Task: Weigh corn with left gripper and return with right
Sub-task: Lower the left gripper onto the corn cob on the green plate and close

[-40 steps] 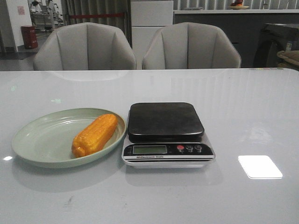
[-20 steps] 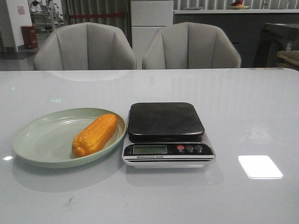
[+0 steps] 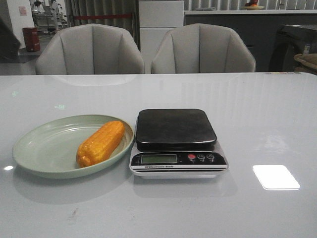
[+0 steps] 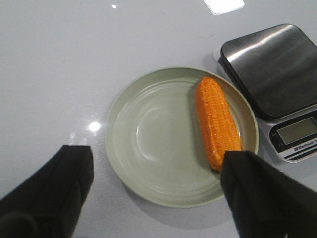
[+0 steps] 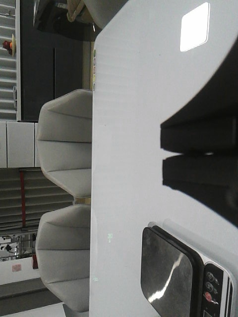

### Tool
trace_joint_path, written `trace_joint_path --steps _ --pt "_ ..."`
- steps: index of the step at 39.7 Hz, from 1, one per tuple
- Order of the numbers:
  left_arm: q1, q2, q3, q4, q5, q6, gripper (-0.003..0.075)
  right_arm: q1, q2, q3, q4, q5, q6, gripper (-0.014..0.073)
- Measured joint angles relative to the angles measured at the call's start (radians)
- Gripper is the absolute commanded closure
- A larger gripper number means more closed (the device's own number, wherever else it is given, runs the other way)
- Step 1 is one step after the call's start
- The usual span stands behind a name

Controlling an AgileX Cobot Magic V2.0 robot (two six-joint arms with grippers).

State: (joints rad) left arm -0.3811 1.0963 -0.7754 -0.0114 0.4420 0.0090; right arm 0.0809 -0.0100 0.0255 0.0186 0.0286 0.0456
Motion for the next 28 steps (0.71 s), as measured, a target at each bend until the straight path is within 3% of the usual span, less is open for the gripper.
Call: trace_joint_path --steps 28 --pt "-0.132 0.539 -0.247 -0.057 -0.004 -0.022 0.0145 0.0 0.0 0.0 0.0 0.0 0.0 0.0452"
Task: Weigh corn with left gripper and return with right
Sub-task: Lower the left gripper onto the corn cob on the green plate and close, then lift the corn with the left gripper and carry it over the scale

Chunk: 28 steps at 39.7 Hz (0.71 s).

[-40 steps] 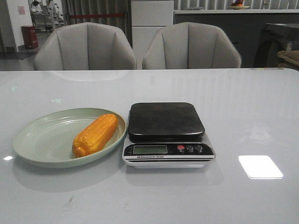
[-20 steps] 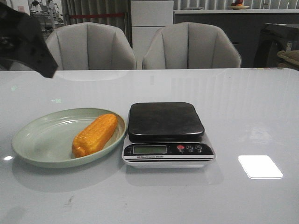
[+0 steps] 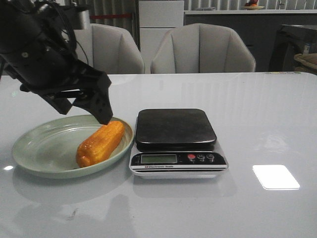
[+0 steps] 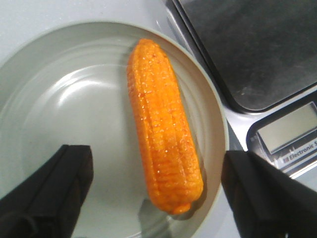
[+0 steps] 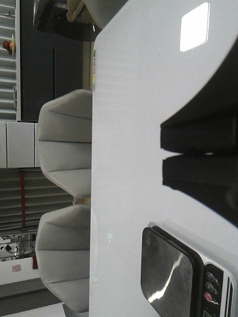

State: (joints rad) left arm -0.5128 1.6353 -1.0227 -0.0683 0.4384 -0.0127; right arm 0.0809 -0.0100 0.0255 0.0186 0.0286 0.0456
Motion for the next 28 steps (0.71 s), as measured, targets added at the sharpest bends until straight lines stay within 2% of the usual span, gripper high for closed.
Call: trace_joint_path --steps 13,16,19,26,27,28 --pt "-0.002 0.162 -0.073 -0.022 0.002 -0.001 0.0146 0.0 0.0 0.0 0.0 0.0 0.0 0.0452" --pt "-0.002 0.197 -0.083 -0.023 0.004 -0.001 0.0167 0.0 0.0 0.0 0.0 0.0 0.0 0.0452" --pt "-0.002 0.228 -0.096 -0.023 0.011 -0.002 0.0253 0.0 0.0 0.0 0.0 0.0 0.0 0.0452" --pt "-0.002 0.263 -0.154 -0.024 0.065 -0.002 0.0606 0.0 0.0 0.0 0.0 0.0 0.0 0.0452" --pt "-0.002 0.263 -0.163 -0.024 0.074 -0.003 0.0616 0.0 0.0 0.0 0.0 0.0 0.0 0.0452" --pt "-0.002 0.263 -0.176 -0.024 0.08 -0.003 0.0594 0.0 0.0 0.0 0.0 0.0 0.0 0.0452"
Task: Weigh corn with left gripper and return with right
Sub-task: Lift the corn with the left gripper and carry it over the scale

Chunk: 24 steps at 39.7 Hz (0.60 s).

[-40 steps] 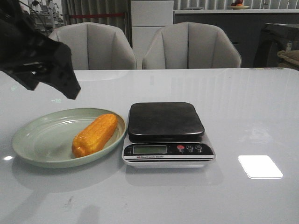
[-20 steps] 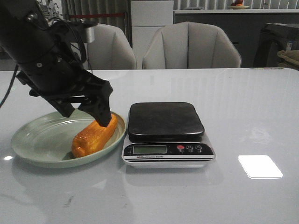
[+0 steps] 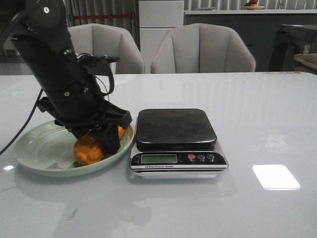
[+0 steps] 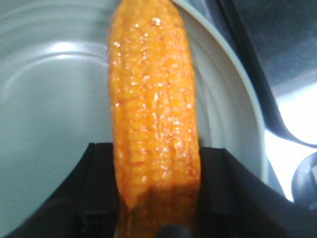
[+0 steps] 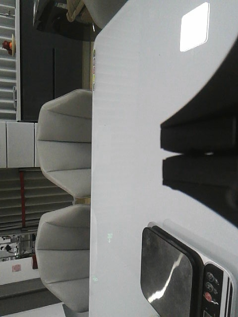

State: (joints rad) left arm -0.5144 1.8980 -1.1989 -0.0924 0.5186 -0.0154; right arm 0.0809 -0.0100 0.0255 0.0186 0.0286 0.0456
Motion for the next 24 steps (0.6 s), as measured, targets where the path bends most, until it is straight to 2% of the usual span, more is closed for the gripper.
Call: trace_joint_path --steps 7,11,17,24 --pt "0.0 0.0 -0.102 -0.01 0.046 0.0 0.0585 0.0 0.0 0.0 0.0 0.0 0.0 0.0452" --pt "0.0 0.0 -0.149 -0.077 0.054 0.0 0.0585 0.0 0.0 0.0 0.0 0.0 0.0 0.0452" --pt "-0.007 0.0 -0.17 -0.202 0.049 0.0 0.0585 0.0 0.0 0.0 0.0 0.0 0.0 0.0452" --pt "-0.056 0.002 -0.176 -0.232 0.015 0.0 0.0584 0.0 0.0 0.0 0.0 0.0 0.0 0.0452"
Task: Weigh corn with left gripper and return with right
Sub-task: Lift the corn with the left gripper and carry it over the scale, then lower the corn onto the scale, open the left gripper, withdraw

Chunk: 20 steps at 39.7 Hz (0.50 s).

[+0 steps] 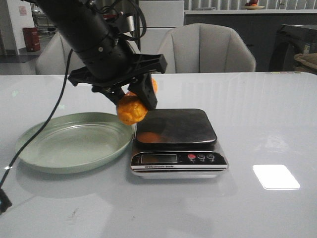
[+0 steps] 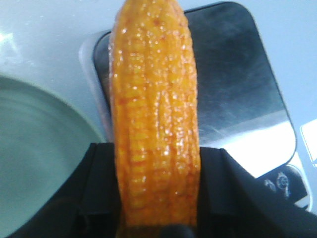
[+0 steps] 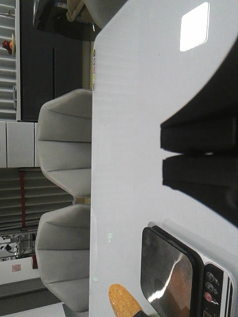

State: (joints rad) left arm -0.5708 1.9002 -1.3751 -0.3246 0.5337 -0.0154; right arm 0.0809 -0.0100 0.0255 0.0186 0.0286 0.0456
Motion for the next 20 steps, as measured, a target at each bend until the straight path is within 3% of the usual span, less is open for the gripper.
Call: trace_joint_path --steps 6,10,16,20 --pt "-0.055 0.032 -0.002 -0.018 -0.059 -0.002 0.0561 0.0 0.0 0.0 0.0 0.0 0.0 0.0452" --pt "-0.077 0.047 -0.002 -0.022 -0.106 -0.002 0.0465 0.0 0.0 0.0 0.0 0.0 0.0 0.0452" --pt "-0.095 0.056 -0.002 -0.052 -0.149 -0.002 0.0259 0.0 0.0 0.0 0.0 0.0 0.0 0.0452" --pt "-0.096 0.071 -0.002 -0.064 -0.153 -0.002 0.0216 0.0 0.0 0.0 0.0 0.0 0.0 0.0452"
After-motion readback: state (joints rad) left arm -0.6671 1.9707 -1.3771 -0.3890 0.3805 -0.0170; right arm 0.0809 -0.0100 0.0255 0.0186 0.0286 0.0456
